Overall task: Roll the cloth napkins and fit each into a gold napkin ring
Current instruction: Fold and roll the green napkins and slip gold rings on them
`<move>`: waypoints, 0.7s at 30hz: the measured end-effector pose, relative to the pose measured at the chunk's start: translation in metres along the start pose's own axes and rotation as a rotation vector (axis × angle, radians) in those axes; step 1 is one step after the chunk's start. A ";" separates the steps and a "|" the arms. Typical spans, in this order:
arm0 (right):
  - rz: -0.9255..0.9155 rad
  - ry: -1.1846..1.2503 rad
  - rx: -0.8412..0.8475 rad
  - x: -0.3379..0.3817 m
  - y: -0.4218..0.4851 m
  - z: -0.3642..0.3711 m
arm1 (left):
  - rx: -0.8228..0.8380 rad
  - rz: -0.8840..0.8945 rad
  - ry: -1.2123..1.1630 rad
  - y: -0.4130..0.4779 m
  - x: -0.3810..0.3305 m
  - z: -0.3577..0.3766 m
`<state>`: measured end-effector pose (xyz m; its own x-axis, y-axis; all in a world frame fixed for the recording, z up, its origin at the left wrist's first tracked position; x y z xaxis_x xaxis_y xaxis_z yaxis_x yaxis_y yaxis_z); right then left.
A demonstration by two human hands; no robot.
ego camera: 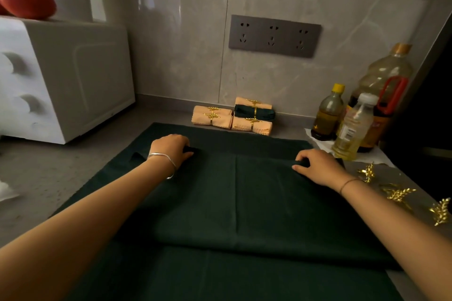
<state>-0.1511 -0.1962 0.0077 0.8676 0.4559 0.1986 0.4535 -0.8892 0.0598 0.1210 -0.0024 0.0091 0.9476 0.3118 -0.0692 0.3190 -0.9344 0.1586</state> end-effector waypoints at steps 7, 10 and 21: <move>0.026 0.006 -0.178 0.004 -0.023 0.001 | -0.140 0.049 0.161 -0.018 -0.014 -0.006; 0.007 0.099 -0.186 0.016 -0.047 0.000 | -0.176 0.122 0.059 -0.049 -0.044 -0.021; -0.145 0.151 0.160 0.113 -0.143 0.043 | 0.284 0.197 -0.068 -0.120 -0.117 0.028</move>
<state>-0.1087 -0.0159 -0.0202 0.7561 0.5569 0.3437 0.6081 -0.7920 -0.0543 -0.0285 0.0682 -0.0293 0.9843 0.1179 -0.1312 0.1045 -0.9890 -0.1048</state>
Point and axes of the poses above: each hand's wrist, its own y-axis towards the middle knuckle, its own z-axis out of the palm, x = y × z, the point moved 3 cm from there along y, towards the middle knuckle, and after that the axes turned 15 degrees about z, right-handed, at the moved point
